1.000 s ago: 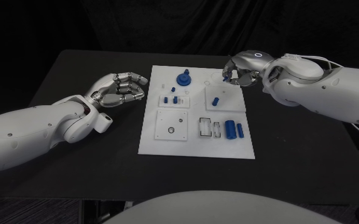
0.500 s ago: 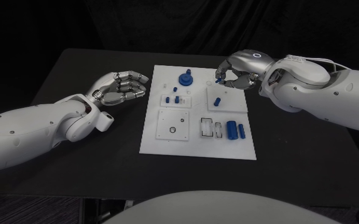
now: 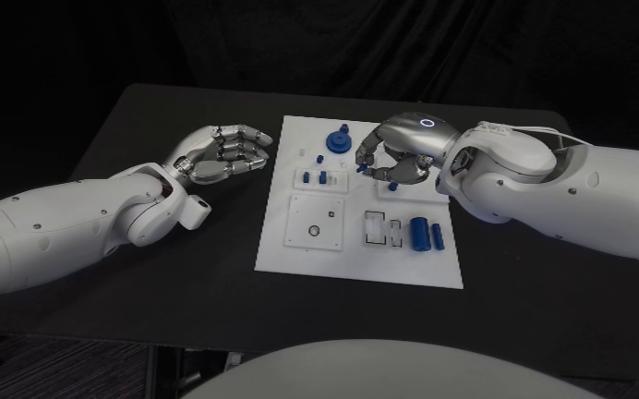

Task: Assemble the parts on the task board

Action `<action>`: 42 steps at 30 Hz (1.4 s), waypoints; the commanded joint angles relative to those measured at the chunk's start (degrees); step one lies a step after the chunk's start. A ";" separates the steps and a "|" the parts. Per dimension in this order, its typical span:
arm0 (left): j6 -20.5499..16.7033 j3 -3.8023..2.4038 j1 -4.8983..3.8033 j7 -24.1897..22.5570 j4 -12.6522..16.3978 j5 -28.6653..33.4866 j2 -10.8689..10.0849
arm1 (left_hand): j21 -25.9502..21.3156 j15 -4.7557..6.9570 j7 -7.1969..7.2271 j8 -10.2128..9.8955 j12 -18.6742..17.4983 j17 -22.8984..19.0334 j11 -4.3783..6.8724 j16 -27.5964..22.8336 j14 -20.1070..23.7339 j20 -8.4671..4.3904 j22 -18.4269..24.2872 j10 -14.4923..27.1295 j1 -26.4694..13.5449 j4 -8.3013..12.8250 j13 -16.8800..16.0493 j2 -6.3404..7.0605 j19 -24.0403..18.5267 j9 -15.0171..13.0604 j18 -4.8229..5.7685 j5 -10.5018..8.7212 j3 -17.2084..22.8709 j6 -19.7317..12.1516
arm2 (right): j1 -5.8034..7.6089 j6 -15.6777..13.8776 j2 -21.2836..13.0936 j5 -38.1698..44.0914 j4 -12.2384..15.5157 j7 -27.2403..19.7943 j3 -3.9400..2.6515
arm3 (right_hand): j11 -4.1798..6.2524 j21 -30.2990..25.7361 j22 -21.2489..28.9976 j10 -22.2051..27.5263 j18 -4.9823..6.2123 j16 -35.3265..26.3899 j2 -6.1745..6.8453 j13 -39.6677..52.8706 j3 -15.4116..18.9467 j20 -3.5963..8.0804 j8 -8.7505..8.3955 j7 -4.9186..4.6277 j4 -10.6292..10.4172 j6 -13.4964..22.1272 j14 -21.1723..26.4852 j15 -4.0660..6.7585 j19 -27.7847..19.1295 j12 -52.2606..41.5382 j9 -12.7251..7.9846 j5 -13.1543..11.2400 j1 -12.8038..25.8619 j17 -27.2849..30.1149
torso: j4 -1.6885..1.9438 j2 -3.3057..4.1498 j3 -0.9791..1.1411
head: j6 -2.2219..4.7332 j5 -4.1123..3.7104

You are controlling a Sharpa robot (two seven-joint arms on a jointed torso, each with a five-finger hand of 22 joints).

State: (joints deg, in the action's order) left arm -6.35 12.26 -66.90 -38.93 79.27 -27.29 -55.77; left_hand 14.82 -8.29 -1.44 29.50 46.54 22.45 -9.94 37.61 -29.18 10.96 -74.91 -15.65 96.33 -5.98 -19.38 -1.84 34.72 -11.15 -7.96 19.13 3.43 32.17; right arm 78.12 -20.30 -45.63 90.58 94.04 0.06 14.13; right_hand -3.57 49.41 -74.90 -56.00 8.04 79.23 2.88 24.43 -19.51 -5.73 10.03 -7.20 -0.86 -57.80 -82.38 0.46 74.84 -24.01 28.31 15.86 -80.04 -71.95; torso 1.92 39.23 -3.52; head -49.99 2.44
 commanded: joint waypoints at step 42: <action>-8.76 -0.05 1.78 -11.33 0.68 -2.44 0.76 | 10.67 -0.78 -2.56 -1.23 1.24 -2.24 1.02 0.98 -1.32 -1.23 -1.46 -1.50 -11.16 10.21 0.68 16.00 -3.53 -0.12 2.95 46.12 34.50 5.12 | -5.23 7.05 6.73 0.21 -1.93 3.57 -0.03 | -0.57 -0.35 -5.92 -0.03 -1.12 0.18 0.55 -0.48 0.30 -0.23 -1.27 -0.03 0.04 0.10 -0.45 -0.48 0.19 1.14 3.40 0.36 0.71 0.06 | -0.15 0.01 -0.12 | -0.01 2.92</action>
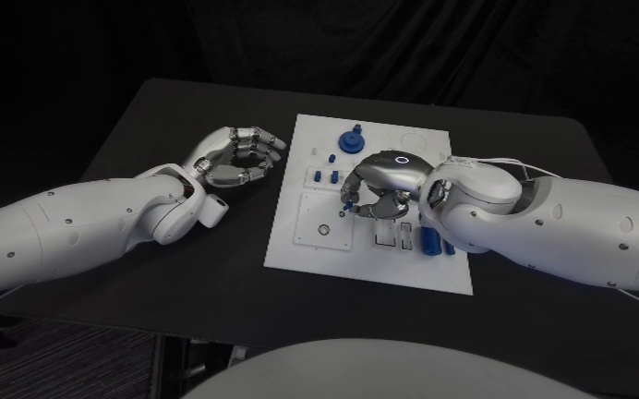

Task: Assemble the parts on the task board

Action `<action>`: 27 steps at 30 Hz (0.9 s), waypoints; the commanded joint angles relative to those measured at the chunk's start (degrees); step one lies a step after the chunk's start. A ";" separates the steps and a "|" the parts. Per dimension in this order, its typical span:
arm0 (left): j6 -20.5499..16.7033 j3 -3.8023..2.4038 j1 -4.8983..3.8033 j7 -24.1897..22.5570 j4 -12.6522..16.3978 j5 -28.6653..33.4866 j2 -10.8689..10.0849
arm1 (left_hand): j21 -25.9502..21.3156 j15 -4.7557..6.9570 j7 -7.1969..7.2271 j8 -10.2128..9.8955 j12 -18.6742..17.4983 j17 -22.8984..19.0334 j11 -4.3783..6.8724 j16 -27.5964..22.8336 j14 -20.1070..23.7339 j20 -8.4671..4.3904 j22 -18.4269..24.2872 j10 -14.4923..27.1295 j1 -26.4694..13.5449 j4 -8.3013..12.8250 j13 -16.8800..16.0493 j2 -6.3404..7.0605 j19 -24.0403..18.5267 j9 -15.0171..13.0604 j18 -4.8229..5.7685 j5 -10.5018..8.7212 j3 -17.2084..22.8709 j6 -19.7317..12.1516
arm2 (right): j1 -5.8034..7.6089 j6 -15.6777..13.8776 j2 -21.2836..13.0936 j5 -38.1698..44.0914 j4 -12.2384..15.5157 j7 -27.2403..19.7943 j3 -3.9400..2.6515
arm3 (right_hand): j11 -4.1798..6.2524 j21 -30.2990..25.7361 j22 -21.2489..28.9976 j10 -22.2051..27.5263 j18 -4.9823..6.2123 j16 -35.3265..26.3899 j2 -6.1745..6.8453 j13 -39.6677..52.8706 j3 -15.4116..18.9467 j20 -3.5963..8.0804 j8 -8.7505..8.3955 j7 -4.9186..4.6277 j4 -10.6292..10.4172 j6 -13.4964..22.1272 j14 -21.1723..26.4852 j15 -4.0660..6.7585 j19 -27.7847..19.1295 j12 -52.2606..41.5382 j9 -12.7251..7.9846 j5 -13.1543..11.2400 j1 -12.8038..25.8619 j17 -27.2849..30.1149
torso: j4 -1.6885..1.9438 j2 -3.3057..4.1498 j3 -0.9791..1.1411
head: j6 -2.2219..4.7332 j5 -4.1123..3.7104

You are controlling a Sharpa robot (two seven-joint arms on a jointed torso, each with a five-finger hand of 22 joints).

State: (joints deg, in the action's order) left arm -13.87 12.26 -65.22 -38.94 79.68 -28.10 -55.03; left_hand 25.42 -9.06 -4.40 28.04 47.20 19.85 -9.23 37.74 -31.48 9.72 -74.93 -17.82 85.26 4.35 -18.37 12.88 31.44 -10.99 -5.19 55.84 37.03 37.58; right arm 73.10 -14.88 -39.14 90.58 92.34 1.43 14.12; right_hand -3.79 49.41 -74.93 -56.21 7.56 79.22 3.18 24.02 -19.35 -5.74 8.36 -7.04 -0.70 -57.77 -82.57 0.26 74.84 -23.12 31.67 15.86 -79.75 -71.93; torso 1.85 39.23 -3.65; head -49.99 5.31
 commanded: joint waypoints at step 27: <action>-0.12 -0.05 0.11 -10.28 0.43 -2.18 0.04 | 0.54 -0.30 0.31 0.41 1.16 0.54 -0.03 1.53 1.66 0.20 -1.50 1.71 0.97 -0.12 -0.62 0.76 -0.78 -0.60 0.26 4.21 1.01 -0.82 | -0.20 6.10 3.31 8.53 -0.90 9.00 -0.11 | -0.36 -0.70 -5.81 0.24 -0.57 0.23 0.36 -0.12 0.12 -0.25 0.26 -0.19 -0.02 0.12 -0.31 -0.29 0.10 0.37 -0.01 0.36 0.43 0.00 | 0.01 0.09 -0.04 | -0.01 1.43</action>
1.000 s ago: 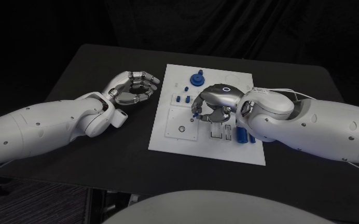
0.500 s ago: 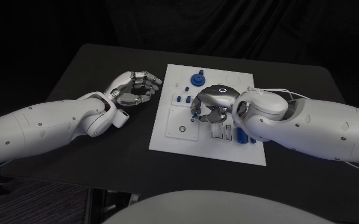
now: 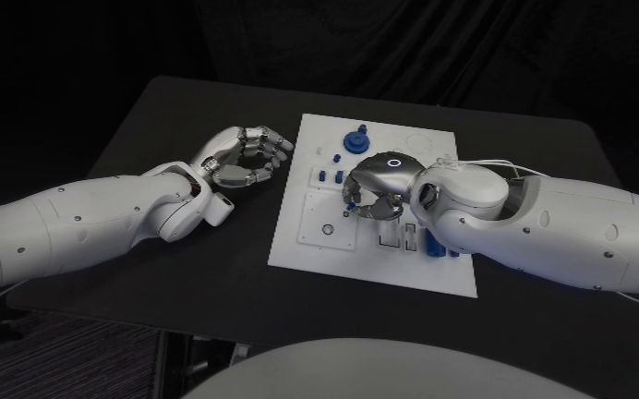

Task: Assemble the parts on the task board

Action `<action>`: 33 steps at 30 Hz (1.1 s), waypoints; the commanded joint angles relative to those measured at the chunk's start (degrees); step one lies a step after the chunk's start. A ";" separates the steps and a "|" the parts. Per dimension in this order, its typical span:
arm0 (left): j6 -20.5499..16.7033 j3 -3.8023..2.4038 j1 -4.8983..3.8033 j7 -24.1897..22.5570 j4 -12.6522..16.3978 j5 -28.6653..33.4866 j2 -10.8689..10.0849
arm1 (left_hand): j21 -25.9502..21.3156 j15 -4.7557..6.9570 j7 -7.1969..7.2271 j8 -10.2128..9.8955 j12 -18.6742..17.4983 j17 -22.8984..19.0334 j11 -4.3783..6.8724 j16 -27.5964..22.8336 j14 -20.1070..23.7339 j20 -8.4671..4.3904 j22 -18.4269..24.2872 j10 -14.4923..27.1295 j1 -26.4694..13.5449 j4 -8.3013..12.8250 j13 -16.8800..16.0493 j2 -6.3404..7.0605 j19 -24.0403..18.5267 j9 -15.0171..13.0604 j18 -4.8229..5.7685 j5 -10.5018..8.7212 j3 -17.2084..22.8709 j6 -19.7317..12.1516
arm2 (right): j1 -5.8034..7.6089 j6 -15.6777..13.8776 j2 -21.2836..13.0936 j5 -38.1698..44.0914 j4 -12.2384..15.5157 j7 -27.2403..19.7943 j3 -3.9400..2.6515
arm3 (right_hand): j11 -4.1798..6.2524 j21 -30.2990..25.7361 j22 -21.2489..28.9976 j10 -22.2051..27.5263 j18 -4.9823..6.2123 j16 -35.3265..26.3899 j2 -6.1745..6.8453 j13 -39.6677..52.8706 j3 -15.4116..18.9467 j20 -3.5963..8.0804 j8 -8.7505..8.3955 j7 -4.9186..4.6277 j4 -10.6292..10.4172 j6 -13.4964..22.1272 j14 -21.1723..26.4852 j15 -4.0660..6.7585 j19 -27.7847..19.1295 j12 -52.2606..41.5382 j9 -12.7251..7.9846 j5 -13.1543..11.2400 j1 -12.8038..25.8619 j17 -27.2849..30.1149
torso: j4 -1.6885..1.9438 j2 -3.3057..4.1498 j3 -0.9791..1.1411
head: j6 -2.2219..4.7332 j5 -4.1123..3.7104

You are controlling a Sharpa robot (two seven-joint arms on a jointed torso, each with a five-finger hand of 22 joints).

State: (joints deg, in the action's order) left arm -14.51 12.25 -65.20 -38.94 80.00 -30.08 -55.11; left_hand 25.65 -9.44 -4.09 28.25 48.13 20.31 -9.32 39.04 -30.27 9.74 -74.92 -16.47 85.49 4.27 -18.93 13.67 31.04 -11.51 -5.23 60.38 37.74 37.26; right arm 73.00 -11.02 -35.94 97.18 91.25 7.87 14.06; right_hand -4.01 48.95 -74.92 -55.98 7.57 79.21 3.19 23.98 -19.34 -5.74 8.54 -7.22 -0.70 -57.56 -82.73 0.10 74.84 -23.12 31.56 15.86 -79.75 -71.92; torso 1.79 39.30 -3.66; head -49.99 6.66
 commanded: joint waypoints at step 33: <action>1.95 -0.04 0.09 -8.77 -1.12 -0.19 1.11 | 0.81 -0.24 -0.27 0.13 0.30 0.05 -0.23 0.39 0.62 0.33 -1.60 0.94 1.35 -0.11 -0.12 -0.43 -0.37 -0.14 0.38 -1.98 0.93 -0.89 | -0.08 4.30 1.29 2.07 0.14 2.65 -0.05 | -0.24 0.30 -5.91 0.11 -0.65 0.57 0.32 -0.22 0.07 -0.29 -0.28 -0.07 -0.17 0.04 -0.47 -0.17 0.43 0.68 -0.05 0.36 0.93 -0.52 | 0.05 -0.08 0.03 | -0.01 0.24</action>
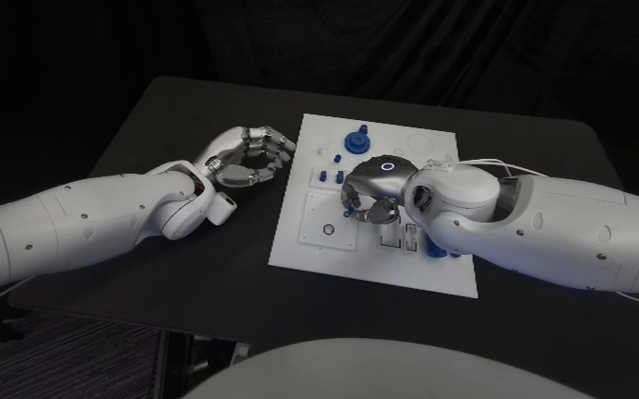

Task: Assemble the parts on the task board

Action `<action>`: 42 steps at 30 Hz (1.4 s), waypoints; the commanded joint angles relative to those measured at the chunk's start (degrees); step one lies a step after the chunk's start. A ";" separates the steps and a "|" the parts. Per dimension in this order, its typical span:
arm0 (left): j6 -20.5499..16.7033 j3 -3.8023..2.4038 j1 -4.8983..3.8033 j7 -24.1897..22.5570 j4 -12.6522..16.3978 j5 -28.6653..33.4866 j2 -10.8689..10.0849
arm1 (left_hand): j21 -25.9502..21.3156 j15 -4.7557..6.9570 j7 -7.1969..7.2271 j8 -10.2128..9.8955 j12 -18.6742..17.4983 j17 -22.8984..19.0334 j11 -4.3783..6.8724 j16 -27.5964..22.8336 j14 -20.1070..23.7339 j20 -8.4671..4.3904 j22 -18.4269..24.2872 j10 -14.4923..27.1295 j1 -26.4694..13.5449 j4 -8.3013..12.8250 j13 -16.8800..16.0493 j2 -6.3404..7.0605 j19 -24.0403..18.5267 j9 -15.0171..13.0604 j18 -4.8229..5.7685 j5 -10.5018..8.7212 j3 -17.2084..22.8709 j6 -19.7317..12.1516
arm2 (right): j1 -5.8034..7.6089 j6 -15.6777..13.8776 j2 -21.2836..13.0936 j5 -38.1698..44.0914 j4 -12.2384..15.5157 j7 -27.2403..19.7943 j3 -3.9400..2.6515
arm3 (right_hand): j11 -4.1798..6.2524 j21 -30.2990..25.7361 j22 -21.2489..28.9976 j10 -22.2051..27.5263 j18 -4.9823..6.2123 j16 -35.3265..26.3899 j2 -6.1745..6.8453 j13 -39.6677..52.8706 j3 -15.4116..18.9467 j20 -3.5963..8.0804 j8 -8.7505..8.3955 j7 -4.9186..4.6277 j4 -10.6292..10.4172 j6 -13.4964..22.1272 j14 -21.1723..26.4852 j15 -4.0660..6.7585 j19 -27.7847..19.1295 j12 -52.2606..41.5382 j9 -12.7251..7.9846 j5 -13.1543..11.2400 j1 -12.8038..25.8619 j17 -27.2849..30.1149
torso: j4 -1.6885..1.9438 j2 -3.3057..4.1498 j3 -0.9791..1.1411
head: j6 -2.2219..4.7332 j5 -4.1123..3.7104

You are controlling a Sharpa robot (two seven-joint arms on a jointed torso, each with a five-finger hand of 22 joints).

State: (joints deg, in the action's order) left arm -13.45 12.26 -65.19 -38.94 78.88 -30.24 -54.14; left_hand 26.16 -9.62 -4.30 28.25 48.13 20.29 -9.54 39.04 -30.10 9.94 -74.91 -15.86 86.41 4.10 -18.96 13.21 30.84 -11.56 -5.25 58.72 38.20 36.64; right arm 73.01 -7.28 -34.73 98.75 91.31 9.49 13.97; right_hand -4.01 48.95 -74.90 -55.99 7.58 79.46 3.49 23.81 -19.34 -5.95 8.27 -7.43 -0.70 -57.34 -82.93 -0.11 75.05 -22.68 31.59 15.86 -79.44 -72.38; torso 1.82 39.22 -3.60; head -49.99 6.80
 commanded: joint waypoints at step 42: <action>1.37 -0.05 0.21 -7.93 -0.73 -0.04 0.32 | 0.63 -0.33 -0.31 0.10 0.27 0.04 -0.12 0.41 0.50 0.23 -1.64 0.73 0.69 0.15 -0.09 -0.16 -0.13 -0.12 0.50 -0.61 0.65 -0.44 | -0.10 -1.98 0.05 0.50 0.75 0.57 0.00 | -0.26 0.61 -5.98 0.16 -0.69 0.50 -0.15 -0.13 -0.08 -0.11 -0.29 0.11 -0.20 -0.07 -0.45 0.00 0.43 0.42 -0.21 0.39 0.84 -0.29 | -0.06 0.06 0.02 | -0.01 0.72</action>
State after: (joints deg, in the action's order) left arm -12.67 12.26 -65.11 -38.95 78.08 -30.29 -53.89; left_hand 26.61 -9.82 -4.50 28.25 48.12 20.28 -9.54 39.26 -29.90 9.94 -74.90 -15.47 86.61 4.11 -18.99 13.00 30.84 -11.59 -5.26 58.50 38.52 36.45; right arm 73.01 -7.99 -34.62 98.83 91.85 9.45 14.01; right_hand -4.01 49.29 -74.93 -55.99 7.59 79.68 3.25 23.77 -19.34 -5.95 7.65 -7.48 -0.70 -57.27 -82.93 -0.10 75.05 -22.46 31.34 15.86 -79.20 -72.59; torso 1.80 39.27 -3.58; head -49.99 7.55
